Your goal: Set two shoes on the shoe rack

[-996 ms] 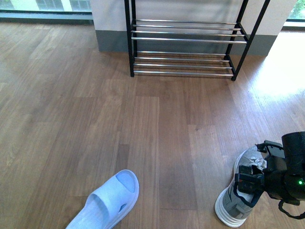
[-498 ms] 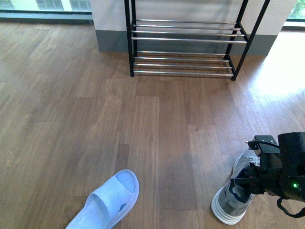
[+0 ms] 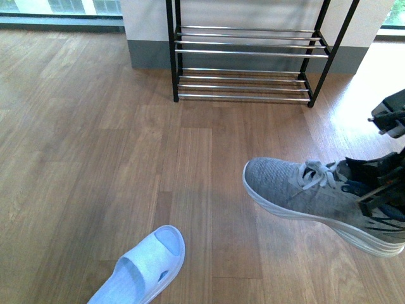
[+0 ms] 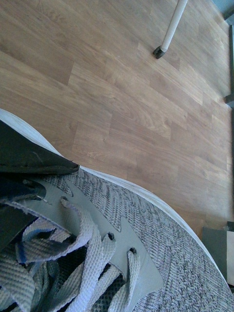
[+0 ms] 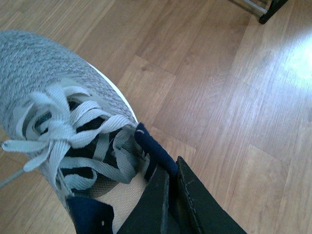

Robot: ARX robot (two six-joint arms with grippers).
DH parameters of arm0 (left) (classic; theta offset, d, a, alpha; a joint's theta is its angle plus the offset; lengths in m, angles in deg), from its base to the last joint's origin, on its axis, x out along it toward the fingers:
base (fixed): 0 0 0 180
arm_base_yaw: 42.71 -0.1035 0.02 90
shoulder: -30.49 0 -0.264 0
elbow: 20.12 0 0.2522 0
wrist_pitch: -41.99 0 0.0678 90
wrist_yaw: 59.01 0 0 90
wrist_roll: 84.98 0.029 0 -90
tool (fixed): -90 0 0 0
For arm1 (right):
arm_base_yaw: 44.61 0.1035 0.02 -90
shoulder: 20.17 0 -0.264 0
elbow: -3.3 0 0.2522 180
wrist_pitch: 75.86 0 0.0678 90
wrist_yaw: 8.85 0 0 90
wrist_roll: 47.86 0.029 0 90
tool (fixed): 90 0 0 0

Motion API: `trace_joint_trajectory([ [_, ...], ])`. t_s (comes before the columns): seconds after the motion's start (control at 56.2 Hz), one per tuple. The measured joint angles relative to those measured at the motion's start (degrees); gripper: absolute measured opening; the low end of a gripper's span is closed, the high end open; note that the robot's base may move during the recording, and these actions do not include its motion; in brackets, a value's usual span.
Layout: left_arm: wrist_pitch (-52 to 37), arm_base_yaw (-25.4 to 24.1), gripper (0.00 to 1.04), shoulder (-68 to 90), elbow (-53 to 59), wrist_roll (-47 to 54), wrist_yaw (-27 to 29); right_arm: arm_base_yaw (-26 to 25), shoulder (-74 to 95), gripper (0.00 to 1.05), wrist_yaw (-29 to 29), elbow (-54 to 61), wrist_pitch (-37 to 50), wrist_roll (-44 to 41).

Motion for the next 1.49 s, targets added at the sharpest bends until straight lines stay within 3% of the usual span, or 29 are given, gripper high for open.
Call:
trace_joint_trajectory([
  [0.196,0.0,0.0,0.02,0.02,0.0,0.0,0.0,-3.17,-15.91,0.01,-5.33,7.58,-7.21,-0.22],
  [0.445,0.0,0.0,0.02,0.02,0.0,0.0,-0.02,-7.21,-49.44,0.01,-14.01,12.92,-22.84,4.24],
  [0.765,0.0,0.0,0.02,0.02,0.0,0.0,0.0,-8.74,-85.35,0.01,-18.21,20.85,-40.11,10.73],
  [0.979,0.0,0.0,0.02,0.02,0.0,0.0,0.0,-9.01,-101.02,0.01,-18.47,27.08,-41.92,17.88],
  [1.495,0.0,0.0,0.02,0.0,0.0,0.0,0.37,-9.03,-101.85,0.01,-18.34,29.7,-40.63,19.21],
])
